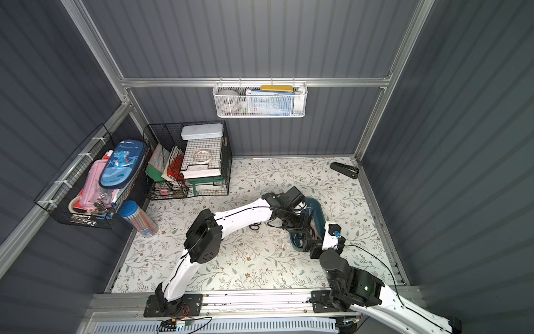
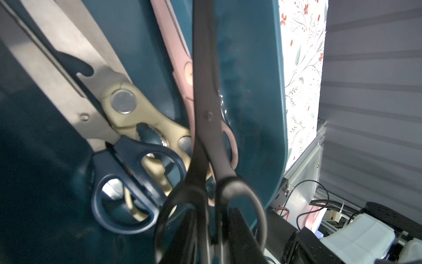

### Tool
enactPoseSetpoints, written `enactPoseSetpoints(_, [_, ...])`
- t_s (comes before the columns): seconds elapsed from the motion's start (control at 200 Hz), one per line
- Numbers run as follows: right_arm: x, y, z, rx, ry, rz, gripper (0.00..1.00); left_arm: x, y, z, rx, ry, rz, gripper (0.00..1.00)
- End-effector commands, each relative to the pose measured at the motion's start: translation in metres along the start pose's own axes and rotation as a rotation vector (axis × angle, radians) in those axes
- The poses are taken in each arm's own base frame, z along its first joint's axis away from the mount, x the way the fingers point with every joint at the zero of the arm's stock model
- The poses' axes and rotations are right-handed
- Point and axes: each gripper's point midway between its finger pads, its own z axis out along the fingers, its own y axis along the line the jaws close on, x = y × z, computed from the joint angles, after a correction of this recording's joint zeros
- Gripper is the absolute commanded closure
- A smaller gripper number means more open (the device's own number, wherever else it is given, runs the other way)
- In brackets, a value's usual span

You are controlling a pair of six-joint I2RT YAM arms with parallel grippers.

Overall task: Put the scissors into the storage box
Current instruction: Place the scissors in the storage box, then pick up the scissors from the center of the board.

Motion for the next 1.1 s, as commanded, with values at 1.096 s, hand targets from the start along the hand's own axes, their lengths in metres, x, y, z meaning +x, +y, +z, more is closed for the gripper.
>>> enactPoseSetpoints(1.096, [0.023,0.038,0.021,-0.059,0.102,-0.161,0.01,0.036,0.233,-0.141,-0.531,-0.172,-0.338,0.65])
